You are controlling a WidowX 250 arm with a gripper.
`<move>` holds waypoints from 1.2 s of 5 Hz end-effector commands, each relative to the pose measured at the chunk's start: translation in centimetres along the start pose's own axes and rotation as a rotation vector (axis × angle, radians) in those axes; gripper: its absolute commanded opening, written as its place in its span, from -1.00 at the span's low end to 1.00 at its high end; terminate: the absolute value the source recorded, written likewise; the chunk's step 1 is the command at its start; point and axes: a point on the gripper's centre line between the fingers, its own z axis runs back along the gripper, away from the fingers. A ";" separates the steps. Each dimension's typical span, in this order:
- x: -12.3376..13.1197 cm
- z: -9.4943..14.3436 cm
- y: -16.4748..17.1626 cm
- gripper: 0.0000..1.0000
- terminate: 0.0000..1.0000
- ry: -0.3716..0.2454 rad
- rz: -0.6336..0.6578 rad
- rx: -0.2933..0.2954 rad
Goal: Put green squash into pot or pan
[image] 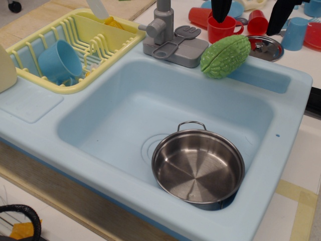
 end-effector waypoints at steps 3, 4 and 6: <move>1.3 -2.1 0.7 1.00 -1.00 -0.011 -0.003 -0.006; 2.0 -2.5 0.9 1.00 -1.00 -0.015 -0.010 -0.010; 2.2 -4.0 1.5 1.00 -1.00 -0.012 -0.002 -0.042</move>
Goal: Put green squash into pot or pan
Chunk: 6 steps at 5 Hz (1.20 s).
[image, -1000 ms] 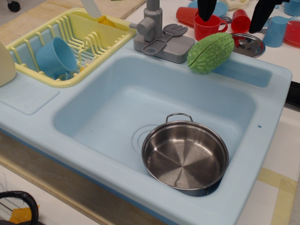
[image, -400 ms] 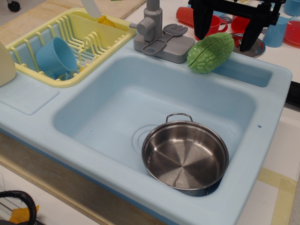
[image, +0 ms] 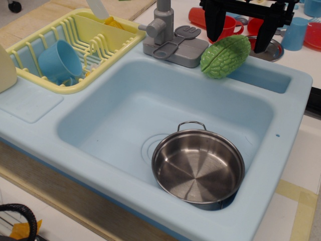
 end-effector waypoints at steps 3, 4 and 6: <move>-0.2 -2.7 0.7 1.00 -1.00 0.037 0.027 -0.073; -0.6 -2.1 0.2 -1.00 -1.00 0.024 0.046 -0.057; -4.6 1.1 -0.6 -1.00 -1.00 -0.055 0.137 0.023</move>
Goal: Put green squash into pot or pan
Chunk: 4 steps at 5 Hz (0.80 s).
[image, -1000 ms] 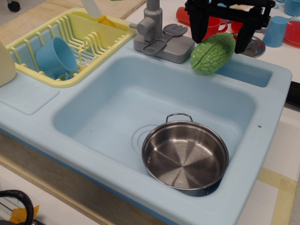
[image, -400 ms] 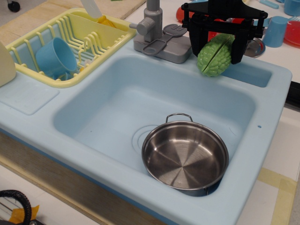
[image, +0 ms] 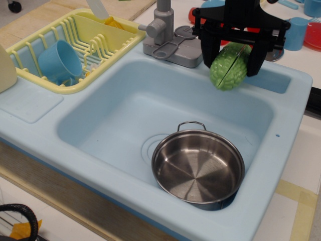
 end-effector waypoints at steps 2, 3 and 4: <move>-6.5 0.7 1.5 -1.00 -1.00 -0.095 0.192 -0.046; -8.0 0.1 2.0 -1.00 -1.00 -0.100 0.234 -0.066; -8.5 -1.0 2.4 -1.00 -1.00 -0.085 0.237 -0.106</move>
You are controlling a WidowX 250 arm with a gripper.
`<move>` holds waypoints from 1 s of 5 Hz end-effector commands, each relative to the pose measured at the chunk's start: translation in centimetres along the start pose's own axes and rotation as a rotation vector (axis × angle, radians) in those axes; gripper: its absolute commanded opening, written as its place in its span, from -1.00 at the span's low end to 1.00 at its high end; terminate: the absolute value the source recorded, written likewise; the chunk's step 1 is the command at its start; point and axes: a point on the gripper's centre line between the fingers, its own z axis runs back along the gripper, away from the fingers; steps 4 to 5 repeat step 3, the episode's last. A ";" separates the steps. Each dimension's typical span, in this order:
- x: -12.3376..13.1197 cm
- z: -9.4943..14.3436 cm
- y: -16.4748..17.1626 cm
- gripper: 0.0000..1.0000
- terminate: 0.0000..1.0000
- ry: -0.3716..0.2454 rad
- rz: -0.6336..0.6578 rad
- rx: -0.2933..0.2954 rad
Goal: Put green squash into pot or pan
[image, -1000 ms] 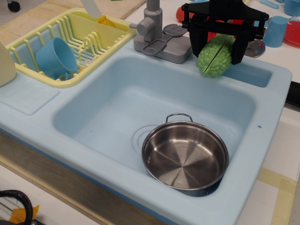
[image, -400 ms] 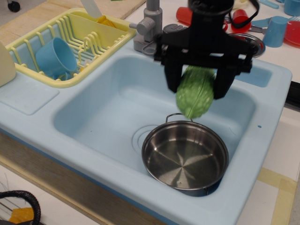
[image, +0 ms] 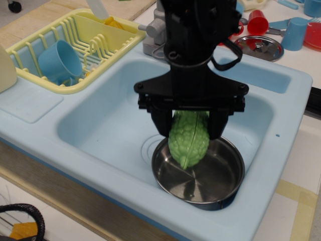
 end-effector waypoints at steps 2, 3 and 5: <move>0.8 0.3 0.2 1.00 -1.00 -0.026 -0.070 -0.103; 0.8 0.3 0.2 1.00 1.00 -0.026 -0.070 -0.103; 0.8 0.3 0.2 1.00 1.00 -0.026 -0.070 -0.103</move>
